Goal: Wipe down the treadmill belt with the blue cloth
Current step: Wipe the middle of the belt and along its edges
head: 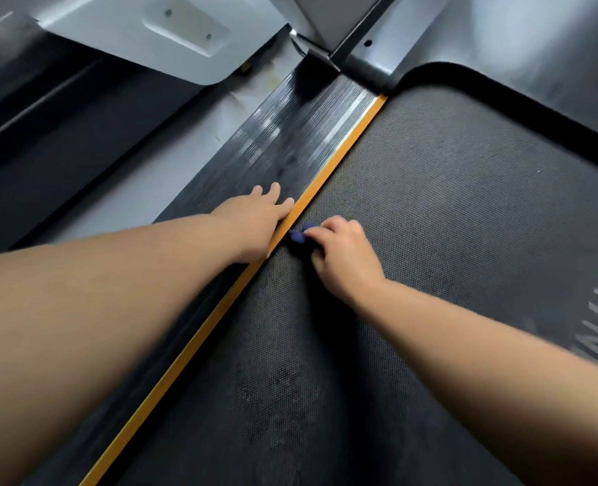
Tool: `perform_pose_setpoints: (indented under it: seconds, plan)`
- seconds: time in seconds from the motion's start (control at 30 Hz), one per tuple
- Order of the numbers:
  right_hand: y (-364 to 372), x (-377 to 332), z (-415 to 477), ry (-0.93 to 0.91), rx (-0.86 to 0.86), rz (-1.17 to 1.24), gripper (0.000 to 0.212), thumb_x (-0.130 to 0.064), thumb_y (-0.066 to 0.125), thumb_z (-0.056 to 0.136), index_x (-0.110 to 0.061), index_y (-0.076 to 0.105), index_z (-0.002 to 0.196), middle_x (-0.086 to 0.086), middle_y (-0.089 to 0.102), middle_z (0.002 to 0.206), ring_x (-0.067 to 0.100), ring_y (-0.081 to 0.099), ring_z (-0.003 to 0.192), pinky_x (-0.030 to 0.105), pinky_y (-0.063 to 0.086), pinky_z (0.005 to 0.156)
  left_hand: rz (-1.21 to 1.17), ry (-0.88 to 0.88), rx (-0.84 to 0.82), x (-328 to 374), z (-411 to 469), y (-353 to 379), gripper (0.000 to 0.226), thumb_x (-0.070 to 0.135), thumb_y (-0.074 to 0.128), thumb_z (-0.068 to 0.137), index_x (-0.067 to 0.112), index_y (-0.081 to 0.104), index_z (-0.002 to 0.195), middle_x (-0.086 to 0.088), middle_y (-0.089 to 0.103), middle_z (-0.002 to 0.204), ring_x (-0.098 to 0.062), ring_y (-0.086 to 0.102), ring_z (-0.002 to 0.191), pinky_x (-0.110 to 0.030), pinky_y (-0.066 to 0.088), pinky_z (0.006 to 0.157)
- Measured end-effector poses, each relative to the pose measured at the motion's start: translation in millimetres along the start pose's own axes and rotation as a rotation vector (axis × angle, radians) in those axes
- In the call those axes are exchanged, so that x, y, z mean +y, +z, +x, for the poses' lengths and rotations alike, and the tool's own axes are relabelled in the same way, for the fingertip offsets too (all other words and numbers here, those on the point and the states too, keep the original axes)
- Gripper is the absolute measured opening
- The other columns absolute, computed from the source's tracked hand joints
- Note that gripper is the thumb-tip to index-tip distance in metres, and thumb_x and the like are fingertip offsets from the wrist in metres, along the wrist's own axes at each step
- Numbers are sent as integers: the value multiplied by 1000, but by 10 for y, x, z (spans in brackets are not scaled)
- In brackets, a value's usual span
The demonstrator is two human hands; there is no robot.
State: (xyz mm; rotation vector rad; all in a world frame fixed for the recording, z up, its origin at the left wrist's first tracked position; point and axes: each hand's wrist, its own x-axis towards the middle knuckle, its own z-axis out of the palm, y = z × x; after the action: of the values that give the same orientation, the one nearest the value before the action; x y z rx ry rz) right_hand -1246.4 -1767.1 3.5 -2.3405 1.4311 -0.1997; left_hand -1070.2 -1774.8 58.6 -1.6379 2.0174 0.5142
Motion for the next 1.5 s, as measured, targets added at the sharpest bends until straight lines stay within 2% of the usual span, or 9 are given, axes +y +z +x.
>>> perform_pose_setpoints:
  seconds: [0.17,0.3,0.43,0.6,0.87,1.07,1.27,1.37,1.5]
  plan:
    - [-274,424,496,396,132,4,32,-21,47,90,-18,63,119,10,50,125,35,42,110,32,34,91,-10,-11,-7,18,5,17,97,26,68,86,24,-3,152,-4,-12,159,-30,3,146,-44,44,101]
    - [-43,0,127,167,28,23,33,-29,50,92,-15,57,121,8,46,124,32,40,106,36,36,93,-3,-11,-6,18,2,2,97,29,67,86,24,-3,152,-3,-13,159,-29,2,146,-44,43,101]
    - [-39,123,67,11,16,4,34,-32,56,89,-15,58,118,7,50,119,30,43,104,37,41,92,-6,-7,-6,10,3,8,96,29,67,86,24,-3,152,-4,-12,159,-29,2,146,-44,44,101]
    - [-117,454,492,351,191,-24,28,-26,51,89,-17,64,112,11,56,118,34,47,108,33,31,94,-6,12,-12,-19,6,22,95,31,65,87,27,-4,151,-1,-14,159,-28,3,147,-43,40,102]
    - [73,-18,123,23,-24,21,29,-30,56,88,-19,63,114,4,56,114,27,45,106,33,38,91,1,18,-13,-41,16,28,93,32,63,89,26,-5,151,-2,-17,158,-27,-1,147,-45,40,104]
    - [-148,250,564,348,135,46,25,-24,52,88,-22,65,109,4,58,116,30,46,110,31,37,87,27,26,-17,-45,18,27,94,34,63,89,26,-7,151,-2,-17,158,-27,0,147,-46,42,103]
    - [128,-234,36,57,-55,75,24,-28,57,86,-23,65,108,1,59,110,25,47,103,32,40,88,16,62,-10,-113,14,30,92,38,61,89,26,-6,151,-1,-17,158,-26,-1,147,-45,37,107]
    - [65,-119,105,-48,-47,8,24,-27,56,85,-29,66,107,-1,59,109,26,48,104,34,43,88,15,74,-2,-120,21,33,93,39,62,89,27,-5,151,-1,-16,159,-26,0,147,-46,38,106]
    - [-192,230,573,295,99,-9,27,-23,52,88,-29,66,110,2,58,117,28,45,112,33,42,86,18,62,-18,-104,26,42,93,37,62,89,26,-7,151,-1,-17,158,-27,-1,147,-47,37,107]
